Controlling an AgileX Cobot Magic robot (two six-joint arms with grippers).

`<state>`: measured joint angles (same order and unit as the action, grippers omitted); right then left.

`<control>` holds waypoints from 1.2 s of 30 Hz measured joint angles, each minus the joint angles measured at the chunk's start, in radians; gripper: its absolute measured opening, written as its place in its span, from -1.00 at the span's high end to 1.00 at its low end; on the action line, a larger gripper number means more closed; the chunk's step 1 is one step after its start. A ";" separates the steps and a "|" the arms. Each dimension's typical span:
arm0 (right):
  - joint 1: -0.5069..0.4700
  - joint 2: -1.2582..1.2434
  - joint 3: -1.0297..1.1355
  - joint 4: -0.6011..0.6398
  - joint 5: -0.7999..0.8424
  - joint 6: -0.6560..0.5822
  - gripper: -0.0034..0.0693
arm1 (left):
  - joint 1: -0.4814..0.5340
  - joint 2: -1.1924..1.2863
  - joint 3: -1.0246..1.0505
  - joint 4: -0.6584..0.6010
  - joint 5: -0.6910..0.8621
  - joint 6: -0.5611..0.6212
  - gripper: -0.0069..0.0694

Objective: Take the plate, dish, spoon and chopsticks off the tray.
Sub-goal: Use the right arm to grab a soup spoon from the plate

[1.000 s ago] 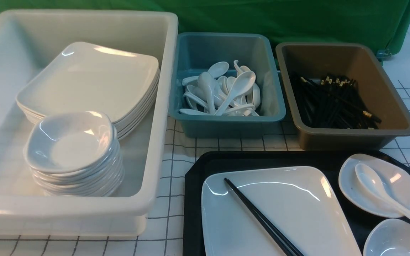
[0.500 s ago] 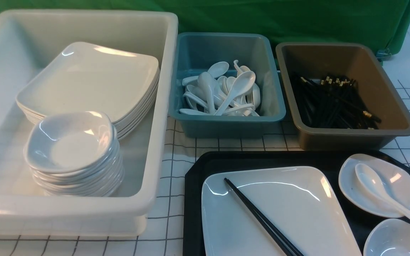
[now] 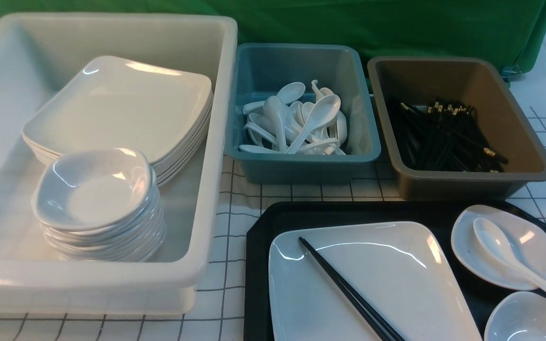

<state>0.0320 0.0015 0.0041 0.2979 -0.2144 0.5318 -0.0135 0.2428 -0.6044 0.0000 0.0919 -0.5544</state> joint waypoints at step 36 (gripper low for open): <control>0.079 1.523 -1.159 -0.354 1.285 -0.886 0.35 | -0.695 0.946 -0.325 -0.519 0.772 0.734 0.85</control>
<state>0.1111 1.5244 -1.1546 -0.0561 1.0702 -0.3547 -0.7080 1.1888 -0.9291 -0.5188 0.8640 0.1793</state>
